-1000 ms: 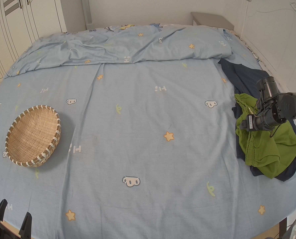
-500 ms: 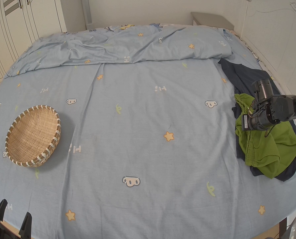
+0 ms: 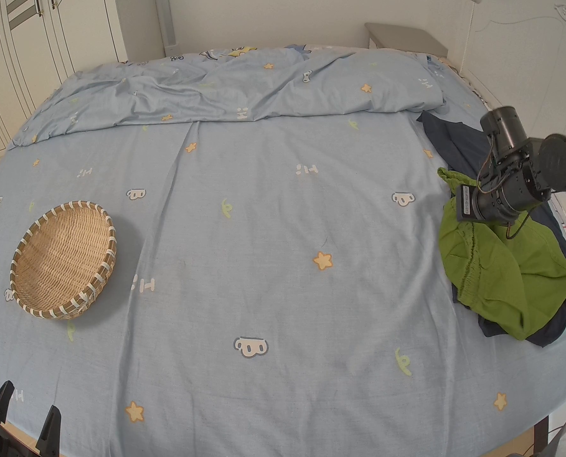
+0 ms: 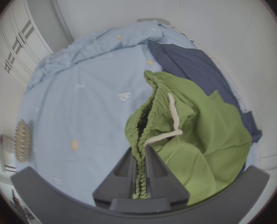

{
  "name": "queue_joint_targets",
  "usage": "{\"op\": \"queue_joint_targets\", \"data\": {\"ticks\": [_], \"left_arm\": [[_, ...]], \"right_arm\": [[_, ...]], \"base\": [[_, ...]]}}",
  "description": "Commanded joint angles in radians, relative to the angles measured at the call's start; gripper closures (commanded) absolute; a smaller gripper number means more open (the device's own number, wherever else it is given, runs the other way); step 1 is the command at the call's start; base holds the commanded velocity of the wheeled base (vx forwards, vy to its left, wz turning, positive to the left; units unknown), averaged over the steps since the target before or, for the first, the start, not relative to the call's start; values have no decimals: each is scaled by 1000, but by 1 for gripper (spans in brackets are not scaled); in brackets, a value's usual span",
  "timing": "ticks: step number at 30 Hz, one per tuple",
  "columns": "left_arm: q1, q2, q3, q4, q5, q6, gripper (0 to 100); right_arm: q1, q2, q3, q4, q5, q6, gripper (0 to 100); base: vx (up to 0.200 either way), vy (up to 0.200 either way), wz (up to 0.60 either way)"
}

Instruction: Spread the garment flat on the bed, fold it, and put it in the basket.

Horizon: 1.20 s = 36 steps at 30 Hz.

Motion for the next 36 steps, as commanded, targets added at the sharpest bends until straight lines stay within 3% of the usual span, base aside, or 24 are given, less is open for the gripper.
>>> {"op": "queue_joint_targets", "data": {"ticks": [1, 3, 9, 11, 12, 17, 20, 22, 23, 25, 36], "left_arm": [[0, -16, 15, 0, 0, 0, 0], [0, -16, 15, 0, 0, 0, 0], [0, -16, 15, 0, 0, 0, 0], [0, -16, 15, 0, 0, 0, 0], [0, -16, 15, 0, 0, 3, 0], [0, -16, 16, 0, -9, 6, 0], [0, -16, 15, 0, -1, 1, 0], [0, -16, 15, 0, -1, 1, 0], [0, -16, 15, 0, -1, 1, 0], [0, -16, 15, 0, -3, 1, 0], [0, -16, 15, 0, -3, 6, 0]], "right_arm": [[117, -60, -109, 53, 60, 108, 100], [151, -60, -123, 55, 60, 135, 100], [360, -53, -147, 44, 51, 256, 100], [360, -53, -147, 44, 51, 256, 100], [452, -46, -176, 44, 48, 292, 100], [562, 13, -259, 45, 43, 303, 100], [631, 81, -367, 45, 8, 316, 100], [631, 81, -367, 45, 8, 316, 100], [684, 133, -451, 55, -9, 316, 100], [705, 165, -472, 56, -11, 316, 100], [728, 257, -472, 52, -11, 316, 100]], "base": [[0, 0, 0], [0, 0, 0], [0, 0, 0], [0, 0, 0], [0, 0, 0], [0, 0, 0], [0, 0, 0], [0, 0, 0], [0, 0, 0], [0, 0, 0], [0, 0, 0]]}}
